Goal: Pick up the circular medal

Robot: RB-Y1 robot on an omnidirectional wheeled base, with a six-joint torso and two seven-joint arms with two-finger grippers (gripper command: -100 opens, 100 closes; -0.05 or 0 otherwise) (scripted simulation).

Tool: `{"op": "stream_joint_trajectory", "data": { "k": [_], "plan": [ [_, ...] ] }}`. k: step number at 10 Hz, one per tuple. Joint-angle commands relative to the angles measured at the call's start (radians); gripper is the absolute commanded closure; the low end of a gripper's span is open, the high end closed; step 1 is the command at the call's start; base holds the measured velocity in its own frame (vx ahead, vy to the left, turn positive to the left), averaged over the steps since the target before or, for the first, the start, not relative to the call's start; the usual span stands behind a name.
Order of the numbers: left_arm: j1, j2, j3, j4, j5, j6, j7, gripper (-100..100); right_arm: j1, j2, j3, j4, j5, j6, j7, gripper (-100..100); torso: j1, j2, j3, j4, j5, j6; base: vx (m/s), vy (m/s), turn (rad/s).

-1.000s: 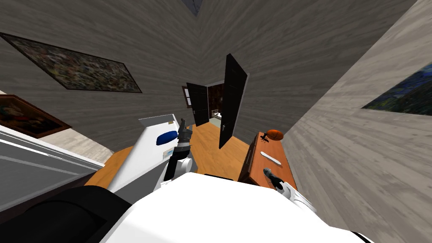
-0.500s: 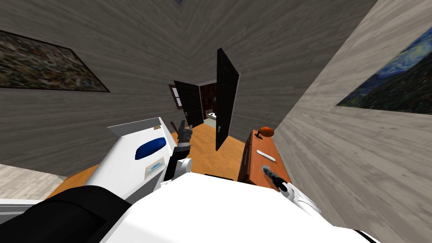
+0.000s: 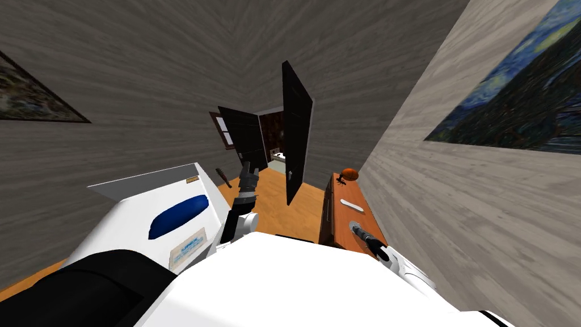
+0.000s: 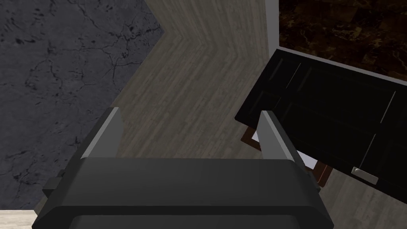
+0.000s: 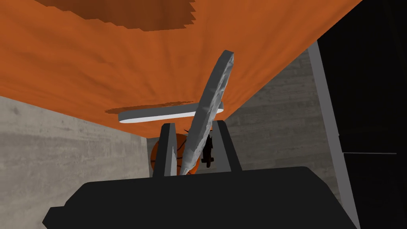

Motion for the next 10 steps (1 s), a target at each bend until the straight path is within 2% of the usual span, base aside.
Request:
{"op": "stream_joint_trajectory", "data": {
  "k": [1,2,3,4,5,6,7,8,9,10],
  "plan": [
    [0.0,0.0,0.0,0.0,0.0,0.0,0.0,0,-0.006,-0.019,0.05,0.011,-0.03,-0.045,0.022,100,0.0,0.0,0.0,0.0,0.0,0.0,0.132,0.067,-0.302],
    [0.0,0.0,0.0,0.0,0.0,0.0,0.0,0,-0.006,-0.019,0.061,0.011,-0.03,-0.045,0.022,100,0.0,-0.001,-0.001,0.0,0.001,0.002,0.11,0.07,-0.172],
    [0.0,0.0,0.0,0.0,0.0,0.0,0.0,0,-0.001,-0.04,0.098,0.004,-0.059,-0.077,0.032,100,0.001,-0.001,-0.001,0.0,0.001,0.0,0.136,0.086,-0.351],
    [0.0,0.0,0.0,0.0,0.0,0.0,0.0,0,-0.001,-0.04,0.113,0.004,-0.059,-0.077,0.032,100,0.002,-0.002,-0.001,-0.001,0.002,0.002,0.109,0.089,-0.197],
    [0.0,0.0,0.0,0.0,0.0,0.0,0.0,0,0.004,-0.061,0.148,-0.003,-0.087,-0.108,0.043,100,0.002,-0.001,-0.001,-0.001,0.002,0.0,0.115,0.081,-0.3],
    [0.0,0.0,0.0,0.0,0.0,0.0,0.0,0,0.004,-0.061,0.166,-0.003,-0.087,-0.108,0.043,100,0.002,-0.001,-0.001,-0.001,0.002,0.001,0.096,0.067,-0.178],
    [0.0,0.0,0.0,0.0,0.0,0.0,0.0,0,0.008,-0.082,0.199,-0.01,-0.115,-0.14,0.053,100,0.001,0.0,-0.001,-0.001,0.002,0.0,0.119,0.079,-0.358],
    [0.0,0.0,0.0,0.0,0.0,0.0,0.0,0,0.008,-0.082,0.218,-0.01,-0.115,-0.14,0.053,100,0.002,-0.001,-0.001,-0.001,0.003,0.002,0.091,0.095,-0.194],
    [0.0,0.0,0.0,0.0,0.0,0.0,0.0,0,0.001,-0.076,0.201,0.008,-0.111,-0.142,0.054,100,0.003,0.0,-0.001,-0.001,0.002,0.0,0.026,0.043,-0.016],
    [0.0,0.0,0.0,0.0,0.0,0.0,0.0,0,0.0,-0.075,0.203,0.01,-0.112,-0.146,0.056,0,0.001,0.002,0.001,0.0,0.003,-0.001,0.006,0.009,0.004]
  ]
}}
